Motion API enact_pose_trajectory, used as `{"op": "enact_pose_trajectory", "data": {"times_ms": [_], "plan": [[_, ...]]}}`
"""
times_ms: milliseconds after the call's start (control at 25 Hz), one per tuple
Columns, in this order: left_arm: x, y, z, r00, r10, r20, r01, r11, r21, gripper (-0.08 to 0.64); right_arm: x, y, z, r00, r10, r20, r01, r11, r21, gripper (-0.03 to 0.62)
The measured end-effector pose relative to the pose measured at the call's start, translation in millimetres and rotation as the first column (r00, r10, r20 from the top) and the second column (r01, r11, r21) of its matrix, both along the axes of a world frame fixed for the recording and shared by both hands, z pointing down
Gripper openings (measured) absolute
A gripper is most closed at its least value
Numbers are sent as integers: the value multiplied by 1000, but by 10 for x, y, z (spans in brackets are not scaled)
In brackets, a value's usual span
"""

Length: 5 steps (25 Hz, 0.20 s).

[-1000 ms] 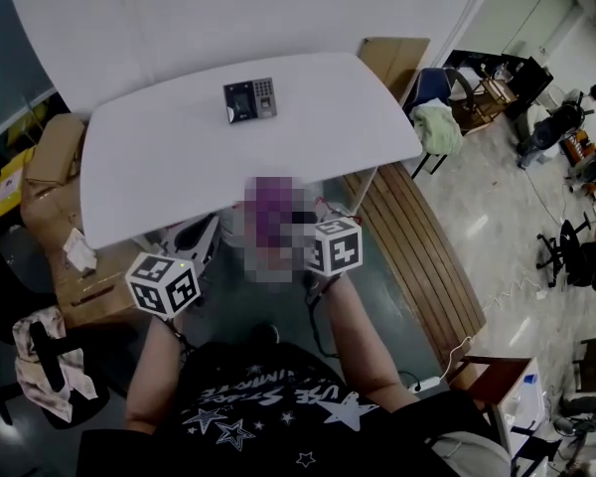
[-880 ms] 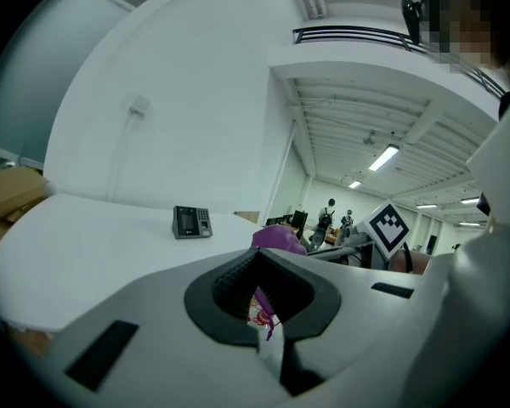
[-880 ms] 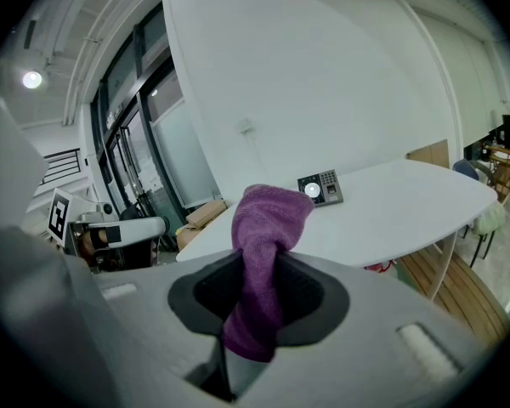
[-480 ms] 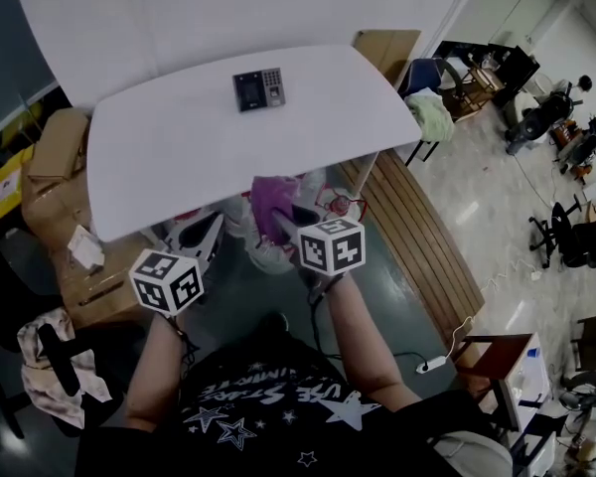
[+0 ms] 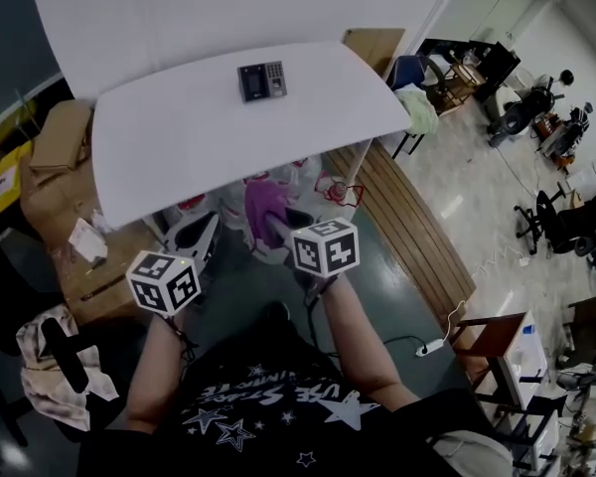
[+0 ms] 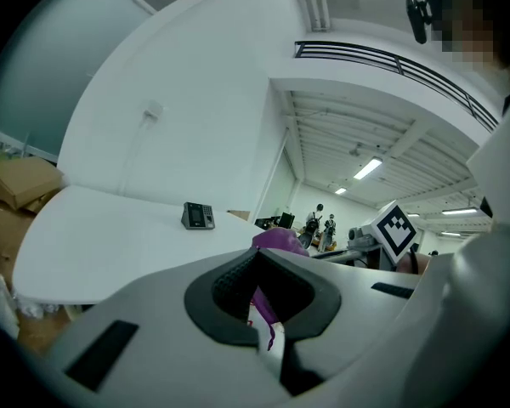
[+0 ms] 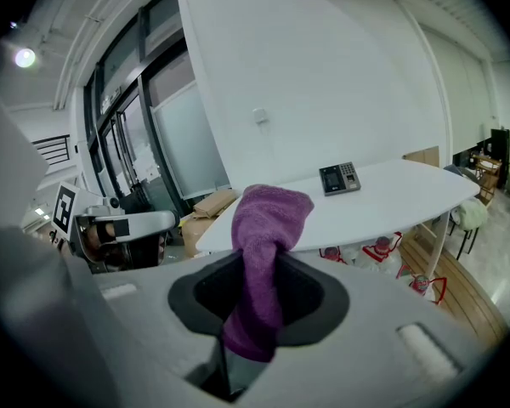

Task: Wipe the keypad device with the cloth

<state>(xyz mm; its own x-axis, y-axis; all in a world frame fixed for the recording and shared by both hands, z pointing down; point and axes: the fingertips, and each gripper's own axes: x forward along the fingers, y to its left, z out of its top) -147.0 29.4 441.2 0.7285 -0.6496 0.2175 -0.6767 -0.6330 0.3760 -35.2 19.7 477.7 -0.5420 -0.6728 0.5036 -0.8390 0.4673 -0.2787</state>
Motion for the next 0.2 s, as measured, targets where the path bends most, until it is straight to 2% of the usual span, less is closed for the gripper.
{"op": "enact_pose_trajectory", "data": {"times_ms": [200], "plan": [[-386, 230, -12, 1000, -15, -4, 15, 1000, -8, 8, -307, 266, -44, 1000, 3, -5, -3, 1000, 8, 98]]}}
